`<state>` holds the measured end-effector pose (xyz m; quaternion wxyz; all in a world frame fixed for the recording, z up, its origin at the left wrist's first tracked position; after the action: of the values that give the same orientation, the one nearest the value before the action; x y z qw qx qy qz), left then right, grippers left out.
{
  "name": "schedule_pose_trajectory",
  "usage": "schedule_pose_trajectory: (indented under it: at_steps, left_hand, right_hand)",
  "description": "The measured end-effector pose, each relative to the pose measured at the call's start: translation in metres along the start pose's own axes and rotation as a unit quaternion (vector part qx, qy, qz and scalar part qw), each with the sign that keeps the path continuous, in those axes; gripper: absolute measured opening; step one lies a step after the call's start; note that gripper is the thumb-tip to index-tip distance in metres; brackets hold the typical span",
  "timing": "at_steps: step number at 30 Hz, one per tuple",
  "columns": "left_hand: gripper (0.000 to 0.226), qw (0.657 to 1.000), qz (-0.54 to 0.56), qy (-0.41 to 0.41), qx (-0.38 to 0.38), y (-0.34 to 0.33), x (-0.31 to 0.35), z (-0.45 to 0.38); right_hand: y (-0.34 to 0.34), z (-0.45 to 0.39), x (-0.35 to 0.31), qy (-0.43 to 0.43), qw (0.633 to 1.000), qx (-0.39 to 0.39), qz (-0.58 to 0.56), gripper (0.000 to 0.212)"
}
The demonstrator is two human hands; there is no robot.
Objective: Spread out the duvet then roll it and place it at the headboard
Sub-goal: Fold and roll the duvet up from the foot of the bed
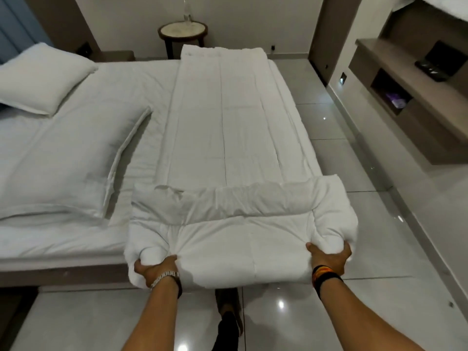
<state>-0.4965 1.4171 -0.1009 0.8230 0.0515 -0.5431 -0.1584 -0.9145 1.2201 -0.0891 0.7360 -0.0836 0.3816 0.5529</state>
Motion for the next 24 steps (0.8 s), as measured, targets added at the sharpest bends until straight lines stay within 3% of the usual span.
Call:
schedule_pose_trajectory:
  at_steps: [5, 10, 13, 15, 17, 20, 24]
  left_hand:
    - [0.117, 0.998, -0.037, 0.046, -0.002, 0.054, 0.008, 0.03]
    - [0.125, 0.999, 0.01, 0.033, -0.015, 0.025, 0.079, 0.011]
    - [0.113, 0.995, 0.067, -0.073, -0.029, -0.017, 0.142, -0.015]
    - [0.097, 0.968, 0.128, -0.203, -0.076, -0.041, 0.187, -0.021]
    - [0.079, 0.94, 0.121, -0.286, -0.141, -0.087, 0.224, -0.043]
    - [0.064, 0.922, 0.034, -0.323, -0.209, -0.149, 0.225, -0.07]
    - [0.073, 0.961, -0.12, -0.213, -0.126, -0.172, 0.134, -0.101]
  right_hand:
    - [0.032, 0.045, 0.015, -0.021, 0.998, 0.031, 0.048, 0.115]
    - [-0.01, 0.071, -0.07, 0.026, 0.997, -0.004, 0.07, 0.116]
    - [-0.062, 0.081, -0.157, 0.143, 0.986, -0.075, 0.044, 0.106]
    - [-0.084, 0.091, -0.206, 0.225, 0.964, -0.14, 0.012, 0.096]
    - [-0.122, 0.085, -0.244, 0.275, 0.948, -0.162, 0.022, 0.087]
    - [-0.161, 0.054, -0.24, 0.292, 0.945, -0.124, 0.074, 0.079]
    - [-0.194, -0.005, -0.156, 0.157, 0.971, -0.053, 0.17, 0.086]
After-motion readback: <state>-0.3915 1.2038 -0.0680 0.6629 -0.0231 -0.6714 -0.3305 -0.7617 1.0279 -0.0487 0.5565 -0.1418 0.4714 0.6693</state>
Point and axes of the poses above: each hand's wrist, its own z-axis away from the middle knuckle, its own y-axis out of the back of the hand, x = y × z, the point moved 6 cm from there along -z, towards the middle knuckle, and after that the axes turned 14 degrees about -y, right-handed, at the moved point
